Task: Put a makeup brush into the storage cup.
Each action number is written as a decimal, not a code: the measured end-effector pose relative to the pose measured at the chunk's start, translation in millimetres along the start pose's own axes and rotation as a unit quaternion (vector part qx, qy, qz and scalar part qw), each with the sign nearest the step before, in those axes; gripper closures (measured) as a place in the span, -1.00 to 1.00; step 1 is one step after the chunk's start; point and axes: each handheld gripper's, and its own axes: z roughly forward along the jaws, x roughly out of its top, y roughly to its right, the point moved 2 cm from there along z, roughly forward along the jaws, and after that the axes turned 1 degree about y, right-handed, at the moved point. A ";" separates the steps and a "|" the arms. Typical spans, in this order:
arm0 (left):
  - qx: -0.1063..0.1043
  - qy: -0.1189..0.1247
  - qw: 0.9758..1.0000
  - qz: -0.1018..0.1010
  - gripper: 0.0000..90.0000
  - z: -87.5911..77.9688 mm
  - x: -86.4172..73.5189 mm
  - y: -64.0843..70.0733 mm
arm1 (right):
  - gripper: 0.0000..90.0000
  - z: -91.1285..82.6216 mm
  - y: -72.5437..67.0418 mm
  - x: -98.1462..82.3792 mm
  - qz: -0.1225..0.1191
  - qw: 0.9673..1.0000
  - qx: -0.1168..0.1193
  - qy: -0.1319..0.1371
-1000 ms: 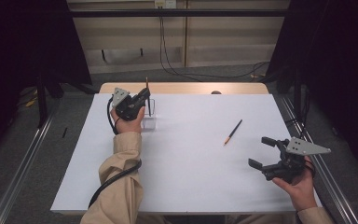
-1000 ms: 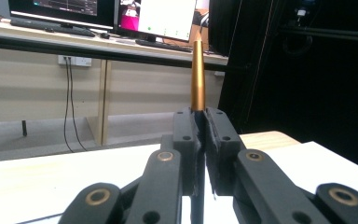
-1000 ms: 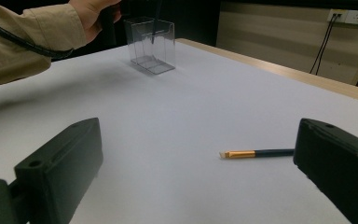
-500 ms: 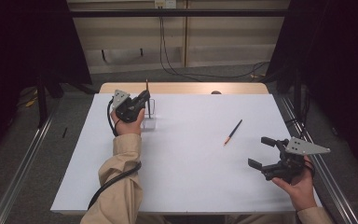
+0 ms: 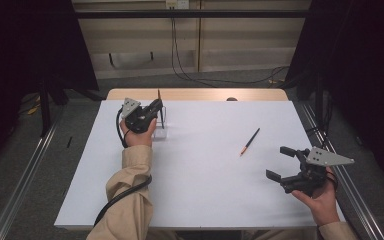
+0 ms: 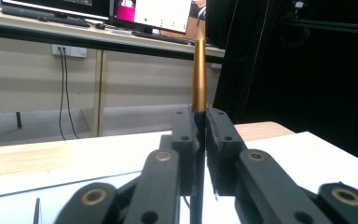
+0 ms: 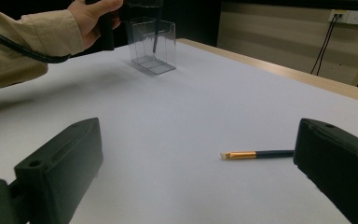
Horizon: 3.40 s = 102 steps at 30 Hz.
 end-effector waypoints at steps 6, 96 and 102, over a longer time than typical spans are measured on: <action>-0.015 0.007 1.000 0.007 0.15 -4.5 0.9 -0.1 | -0.98 0.2 -0.3 0.0 0.000 1.000 0.000 0.000; -0.185 -0.058 0.979 0.065 -1.00 -114.8 -10.0 5.6 | -0.98 7.5 -5.4 0.9 -0.007 1.000 0.005 -0.008; -0.183 -0.057 0.979 0.066 -1.00 -120.7 -11.1 2.3 | -0.98 7.3 -5.4 1.2 -0.007 1.000 0.005 -0.007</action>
